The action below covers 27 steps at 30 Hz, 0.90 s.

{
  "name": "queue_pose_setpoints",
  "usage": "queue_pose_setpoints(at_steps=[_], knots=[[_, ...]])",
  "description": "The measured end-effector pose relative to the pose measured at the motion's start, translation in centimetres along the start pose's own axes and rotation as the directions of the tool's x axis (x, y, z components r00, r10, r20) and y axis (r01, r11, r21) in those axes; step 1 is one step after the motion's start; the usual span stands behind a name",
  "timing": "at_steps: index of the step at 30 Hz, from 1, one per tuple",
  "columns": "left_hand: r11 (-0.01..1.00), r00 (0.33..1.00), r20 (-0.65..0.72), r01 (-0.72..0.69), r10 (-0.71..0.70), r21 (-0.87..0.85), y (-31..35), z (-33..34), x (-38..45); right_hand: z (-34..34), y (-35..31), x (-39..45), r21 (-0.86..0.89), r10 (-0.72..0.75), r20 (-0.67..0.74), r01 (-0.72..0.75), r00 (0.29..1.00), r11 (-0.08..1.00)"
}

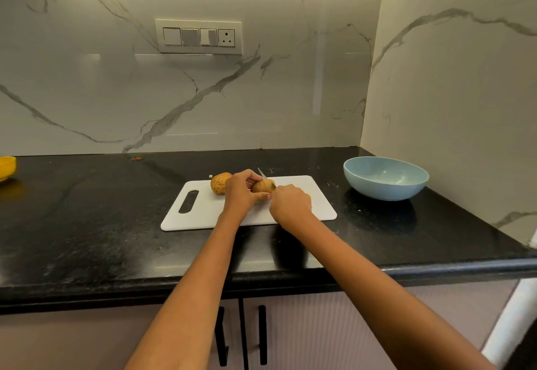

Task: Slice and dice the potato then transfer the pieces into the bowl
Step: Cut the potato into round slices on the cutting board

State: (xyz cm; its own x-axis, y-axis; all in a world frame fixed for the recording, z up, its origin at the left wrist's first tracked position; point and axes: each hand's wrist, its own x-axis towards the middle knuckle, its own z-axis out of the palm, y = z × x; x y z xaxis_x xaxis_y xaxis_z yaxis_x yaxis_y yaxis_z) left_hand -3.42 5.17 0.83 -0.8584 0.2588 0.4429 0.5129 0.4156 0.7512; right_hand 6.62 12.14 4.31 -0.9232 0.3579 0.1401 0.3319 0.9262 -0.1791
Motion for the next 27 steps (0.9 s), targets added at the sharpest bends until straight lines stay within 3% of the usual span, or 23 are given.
queue_pose_setpoints(at_steps=[18,27], knots=[[1.0,1.0,-0.006,0.021,-0.021,-0.02,-0.1,0.0,-0.1,0.2,1.5,-0.7,0.006,0.007,0.115,-0.007,0.993,1.0],[0.999,0.999,0.037,0.041,-0.04,-0.024,-0.1,0.1,0.2,-1.3,3.3,-0.2,0.02,0.056,0.03,-0.056,0.998,0.998]])
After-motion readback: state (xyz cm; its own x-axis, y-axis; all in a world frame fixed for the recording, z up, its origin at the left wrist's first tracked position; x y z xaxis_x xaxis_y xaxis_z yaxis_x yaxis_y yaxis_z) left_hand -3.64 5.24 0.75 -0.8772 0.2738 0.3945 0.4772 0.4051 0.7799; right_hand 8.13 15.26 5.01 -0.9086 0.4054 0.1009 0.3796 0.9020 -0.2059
